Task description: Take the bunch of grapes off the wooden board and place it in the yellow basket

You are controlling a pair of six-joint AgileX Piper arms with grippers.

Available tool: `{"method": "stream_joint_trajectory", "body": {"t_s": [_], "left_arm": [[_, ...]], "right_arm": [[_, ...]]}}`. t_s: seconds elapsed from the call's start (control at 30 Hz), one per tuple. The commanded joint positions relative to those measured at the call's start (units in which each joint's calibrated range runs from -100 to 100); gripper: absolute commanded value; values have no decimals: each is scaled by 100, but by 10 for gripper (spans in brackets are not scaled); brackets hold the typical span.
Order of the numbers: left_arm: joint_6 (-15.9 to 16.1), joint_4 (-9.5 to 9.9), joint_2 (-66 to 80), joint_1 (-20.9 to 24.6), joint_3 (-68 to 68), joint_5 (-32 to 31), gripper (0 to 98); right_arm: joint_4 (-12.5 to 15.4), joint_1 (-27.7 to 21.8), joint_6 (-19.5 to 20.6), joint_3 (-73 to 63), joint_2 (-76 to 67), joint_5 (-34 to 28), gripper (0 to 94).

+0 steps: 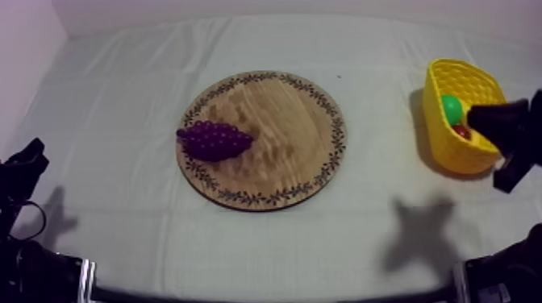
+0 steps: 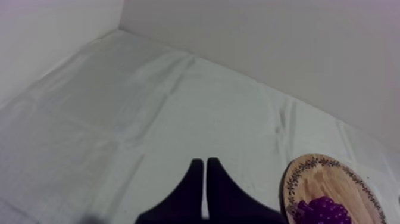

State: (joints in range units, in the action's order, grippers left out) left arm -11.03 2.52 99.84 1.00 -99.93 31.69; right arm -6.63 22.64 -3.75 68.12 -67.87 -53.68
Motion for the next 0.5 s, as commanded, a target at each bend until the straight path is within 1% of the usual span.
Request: {"method": "stream_joint_trajectory", "body": {"t_s": [0.0,0.1,0.2,0.33,0.47], "left_arm": [[1,-1,-2,-2,4,-1,0],[1,-1,-2,-2,4,-1,0],[1,-1,-2,-2,4,-1,0],[1,-1,-2,-2,4,-1,0],[1,-1,-2,-2,4,-1,0]], "right_arm": [[0,233,-160,-1671,1008,-553,5],[18,411,-441,-2648,1704,-1170,5],[-33,550,-632,-3514,2376,-1660,5],[-126,708,-903,-4409,3280,-2096,5],[-139,815,-1158,-5156,4183,-2472,5]]}}
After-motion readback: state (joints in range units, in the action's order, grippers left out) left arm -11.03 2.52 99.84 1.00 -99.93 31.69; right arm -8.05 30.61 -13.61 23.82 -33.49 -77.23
